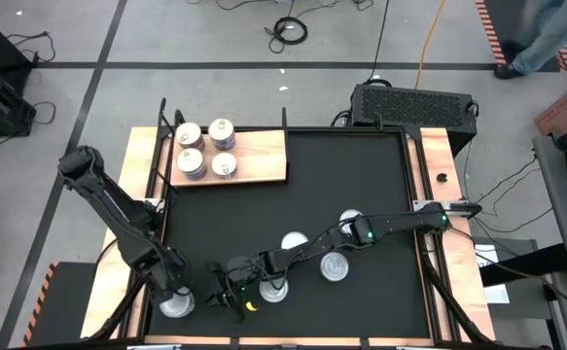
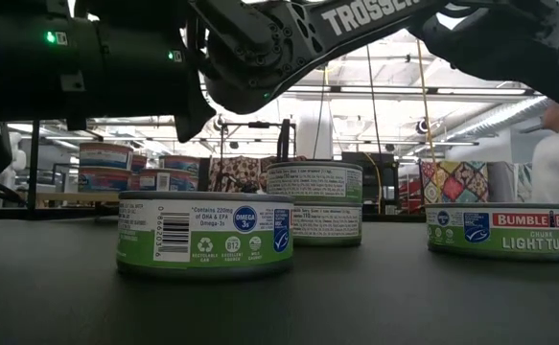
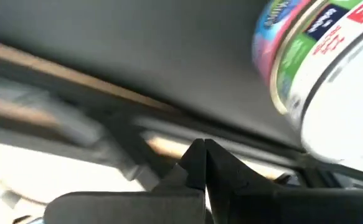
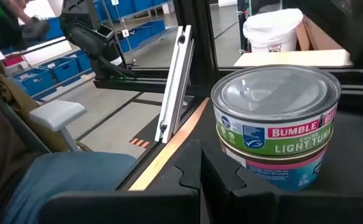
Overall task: Stack canned seafood by type on shelf
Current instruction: Remove the green and white tuna can from the top of the blue and pink tuna can
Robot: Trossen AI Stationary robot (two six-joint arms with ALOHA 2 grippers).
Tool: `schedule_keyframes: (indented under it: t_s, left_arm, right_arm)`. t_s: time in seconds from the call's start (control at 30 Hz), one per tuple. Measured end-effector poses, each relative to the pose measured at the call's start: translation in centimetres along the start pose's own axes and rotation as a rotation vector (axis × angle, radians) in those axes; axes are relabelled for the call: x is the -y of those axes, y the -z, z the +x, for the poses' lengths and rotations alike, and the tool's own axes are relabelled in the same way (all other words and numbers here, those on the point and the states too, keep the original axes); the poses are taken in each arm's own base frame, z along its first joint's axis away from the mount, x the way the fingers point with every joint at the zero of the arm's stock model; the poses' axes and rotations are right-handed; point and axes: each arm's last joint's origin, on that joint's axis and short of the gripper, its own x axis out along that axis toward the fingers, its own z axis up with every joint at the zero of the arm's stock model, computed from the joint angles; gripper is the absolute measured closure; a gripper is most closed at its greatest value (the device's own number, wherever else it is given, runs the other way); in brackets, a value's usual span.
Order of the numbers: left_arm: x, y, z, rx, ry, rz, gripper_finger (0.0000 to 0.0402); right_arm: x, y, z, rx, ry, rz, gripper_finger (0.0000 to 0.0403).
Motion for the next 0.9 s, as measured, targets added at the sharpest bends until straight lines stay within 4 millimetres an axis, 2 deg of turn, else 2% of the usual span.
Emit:
schedule_keyframes:
  t_s: [0.1,0.23,0.3,0.47,0.8,0.9]
  left_arm:
    - [-0.1,1.0,-2.7,0.073,-0.005,-0.002,0.0402]
    - [1.7,1.7,-4.8,0.209,0.222,0.096,0.0402]
    - [2.1,1.8,-4.8,0.224,0.261,0.127,0.0401]
    - [0.8,1.6,-4.6,0.292,0.117,0.071,0.0372]
    - [0.5,1.2,-4.1,0.309,0.107,0.036,0.0254]
    - [0.9,1.1,-3.8,0.314,0.151,0.052,0.023]
  right_arm:
    - [0.1,-0.1,-0.1,-0.016,0.003,0.008,0.0403]
    - [0.0,-0.2,-0.2,-0.055,-0.002,0.019,0.0403]
    - [0.0,-0.1,-0.2,-0.076,-0.005,0.023,0.0403]
    - [-0.7,-0.9,-0.4,-0.1,-0.01,0.005,0.0403]
    - [-0.9,-0.7,-0.5,-0.156,-0.006,0.005,0.0403]
    - [-0.7,-0.7,-0.6,-0.163,-0.002,0.009,0.0403]
